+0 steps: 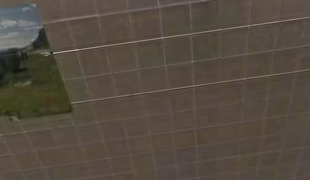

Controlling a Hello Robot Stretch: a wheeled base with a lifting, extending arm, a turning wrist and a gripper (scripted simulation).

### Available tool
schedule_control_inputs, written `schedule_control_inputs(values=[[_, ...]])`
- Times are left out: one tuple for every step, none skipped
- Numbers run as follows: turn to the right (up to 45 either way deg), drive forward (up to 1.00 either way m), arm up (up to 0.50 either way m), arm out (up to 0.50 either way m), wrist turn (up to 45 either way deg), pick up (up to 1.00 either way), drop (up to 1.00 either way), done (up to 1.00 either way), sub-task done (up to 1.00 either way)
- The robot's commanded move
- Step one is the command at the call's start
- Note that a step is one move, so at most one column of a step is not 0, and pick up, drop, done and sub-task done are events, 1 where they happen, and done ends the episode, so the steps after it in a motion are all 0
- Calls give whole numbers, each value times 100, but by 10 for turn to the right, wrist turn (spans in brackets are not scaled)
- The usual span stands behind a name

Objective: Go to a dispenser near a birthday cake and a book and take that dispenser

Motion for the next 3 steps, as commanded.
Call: schedule_control_inputs(values=[[-450,0,0,0,0,0,0,0,0],[-390,0,0,0,0,0,0,0,0],[0,100,0,0,0,0,0,0,0]])
